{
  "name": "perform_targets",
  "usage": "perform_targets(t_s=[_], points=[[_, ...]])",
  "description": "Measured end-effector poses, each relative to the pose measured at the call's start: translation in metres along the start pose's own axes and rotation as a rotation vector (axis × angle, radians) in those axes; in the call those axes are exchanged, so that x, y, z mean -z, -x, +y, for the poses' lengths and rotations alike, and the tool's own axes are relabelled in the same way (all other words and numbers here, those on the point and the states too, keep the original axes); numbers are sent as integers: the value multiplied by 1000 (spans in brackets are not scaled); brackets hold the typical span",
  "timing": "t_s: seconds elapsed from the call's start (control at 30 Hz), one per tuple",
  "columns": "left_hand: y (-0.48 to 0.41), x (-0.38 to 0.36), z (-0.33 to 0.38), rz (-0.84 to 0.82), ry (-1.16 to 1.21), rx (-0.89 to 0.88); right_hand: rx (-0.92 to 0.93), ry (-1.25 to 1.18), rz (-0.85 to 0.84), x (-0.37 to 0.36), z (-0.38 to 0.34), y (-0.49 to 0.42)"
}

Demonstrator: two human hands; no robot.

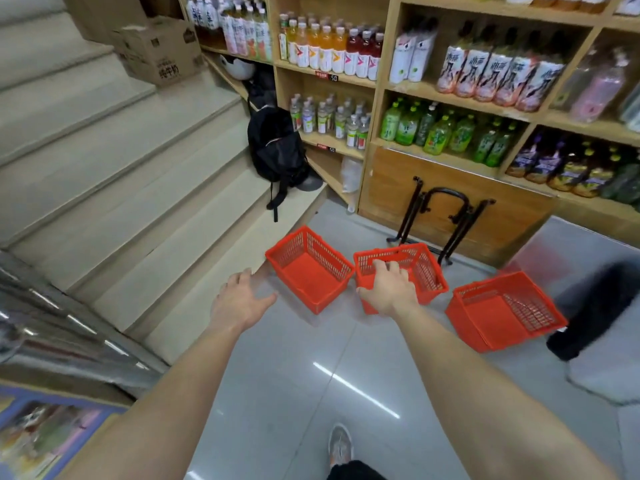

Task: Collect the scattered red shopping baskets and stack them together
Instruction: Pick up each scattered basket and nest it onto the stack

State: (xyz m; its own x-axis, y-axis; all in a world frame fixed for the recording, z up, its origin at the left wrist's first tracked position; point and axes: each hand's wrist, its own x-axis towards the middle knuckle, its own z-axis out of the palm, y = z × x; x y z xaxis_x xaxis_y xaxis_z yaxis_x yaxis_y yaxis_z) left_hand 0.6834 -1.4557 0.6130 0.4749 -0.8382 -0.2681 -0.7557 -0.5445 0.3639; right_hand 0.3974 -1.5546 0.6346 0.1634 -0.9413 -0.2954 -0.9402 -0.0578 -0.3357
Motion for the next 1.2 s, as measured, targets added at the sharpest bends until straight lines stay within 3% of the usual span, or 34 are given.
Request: perform_targets(t_s=[0.3, 0.67, 0.87, 1.2], points=[[-181, 30, 13, -50, -33, 21, -30, -6, -65, 6, -57, -177], [-473, -7, 1, -225, -173, -129, -335, -185, -76, -104, -103, -372], [-605, -114, -29, -277, -168, -156, -434, -321, -7, -222, -73, -465], [-789, -391, -123, -332, -77, -170, -681, -496, 103, -499, 54, -576]])
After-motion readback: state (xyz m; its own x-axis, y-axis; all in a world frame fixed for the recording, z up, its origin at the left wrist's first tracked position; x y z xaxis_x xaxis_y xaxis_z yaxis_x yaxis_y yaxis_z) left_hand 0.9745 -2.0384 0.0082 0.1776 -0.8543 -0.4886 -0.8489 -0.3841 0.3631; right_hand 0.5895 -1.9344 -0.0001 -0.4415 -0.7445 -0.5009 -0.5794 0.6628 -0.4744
